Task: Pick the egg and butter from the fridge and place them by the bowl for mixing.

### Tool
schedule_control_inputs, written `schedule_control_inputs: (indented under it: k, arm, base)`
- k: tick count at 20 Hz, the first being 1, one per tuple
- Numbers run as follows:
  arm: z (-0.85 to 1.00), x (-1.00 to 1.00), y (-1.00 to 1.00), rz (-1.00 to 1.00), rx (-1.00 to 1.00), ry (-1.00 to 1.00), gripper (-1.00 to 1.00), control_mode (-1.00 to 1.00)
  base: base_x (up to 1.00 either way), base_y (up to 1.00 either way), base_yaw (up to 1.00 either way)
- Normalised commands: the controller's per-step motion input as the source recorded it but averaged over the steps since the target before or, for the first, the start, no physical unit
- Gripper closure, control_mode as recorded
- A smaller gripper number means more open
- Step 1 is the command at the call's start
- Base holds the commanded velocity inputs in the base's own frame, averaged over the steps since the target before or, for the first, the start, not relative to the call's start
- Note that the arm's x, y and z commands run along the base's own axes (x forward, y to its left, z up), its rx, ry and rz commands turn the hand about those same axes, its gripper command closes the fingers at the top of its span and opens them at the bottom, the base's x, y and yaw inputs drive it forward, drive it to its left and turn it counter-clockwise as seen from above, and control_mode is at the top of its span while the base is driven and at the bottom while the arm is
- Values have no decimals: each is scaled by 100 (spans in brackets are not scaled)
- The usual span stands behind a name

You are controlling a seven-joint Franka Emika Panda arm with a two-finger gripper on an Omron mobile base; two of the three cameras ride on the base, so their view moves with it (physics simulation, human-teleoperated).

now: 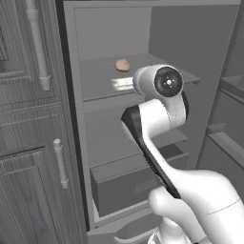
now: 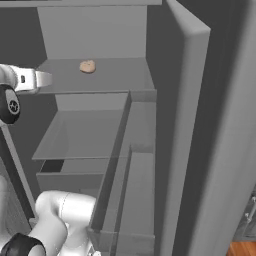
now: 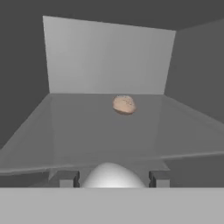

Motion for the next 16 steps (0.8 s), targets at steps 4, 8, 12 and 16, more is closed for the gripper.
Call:
schedule_control_inputs:
  k: [4,8,12,16]
  arm:
    - [15,-100,9,-2,6,17,100,-100]
    - [0,-52,0,-4,5,9,100,-100]
    - [-4,-18,4,0,0,3,100,100]
    - [0,0,0,0,0,0,100,100]
  base:
    - [0,0,0]
    - [0,0,0]
    - [-23,5,0]
    - [-100,37,-2]
